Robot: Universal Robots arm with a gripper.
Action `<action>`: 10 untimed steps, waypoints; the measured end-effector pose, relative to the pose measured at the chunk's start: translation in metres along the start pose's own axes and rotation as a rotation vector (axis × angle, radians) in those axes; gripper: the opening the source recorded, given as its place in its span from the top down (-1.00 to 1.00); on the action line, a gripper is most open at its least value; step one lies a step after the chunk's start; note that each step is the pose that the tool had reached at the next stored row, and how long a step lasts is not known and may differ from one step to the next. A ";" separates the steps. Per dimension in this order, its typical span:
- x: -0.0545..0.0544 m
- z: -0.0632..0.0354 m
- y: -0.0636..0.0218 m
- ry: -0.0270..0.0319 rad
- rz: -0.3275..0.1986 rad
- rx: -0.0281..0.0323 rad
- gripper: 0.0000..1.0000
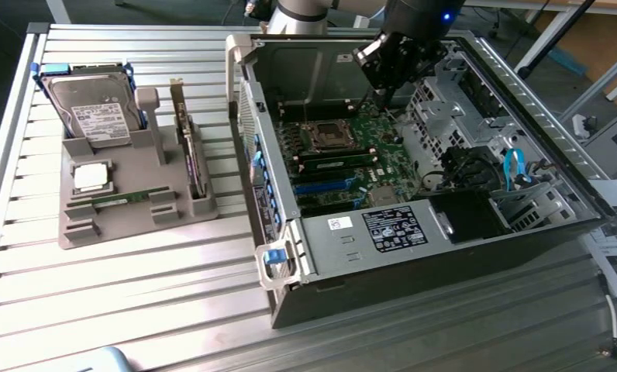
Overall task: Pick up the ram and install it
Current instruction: 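Press down the ram until it locks into place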
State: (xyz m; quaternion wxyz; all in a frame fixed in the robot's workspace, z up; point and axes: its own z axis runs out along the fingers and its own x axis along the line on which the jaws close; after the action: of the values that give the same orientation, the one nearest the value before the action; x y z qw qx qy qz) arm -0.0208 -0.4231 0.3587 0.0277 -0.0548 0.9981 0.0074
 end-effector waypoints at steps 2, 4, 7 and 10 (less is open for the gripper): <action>0.000 0.0000 0.0000 -0.0003 0.029 0.0016 0.79; 0.000 0.0000 0.0000 -0.0005 0.042 0.0023 0.79; 0.000 0.0001 0.0000 -0.0006 0.043 0.0024 0.79; 0.000 0.0001 0.0000 -0.0004 0.044 0.0024 0.79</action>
State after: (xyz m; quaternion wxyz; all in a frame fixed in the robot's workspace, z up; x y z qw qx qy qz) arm -0.0204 -0.4231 0.3586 0.0278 -0.0330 0.9990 0.0068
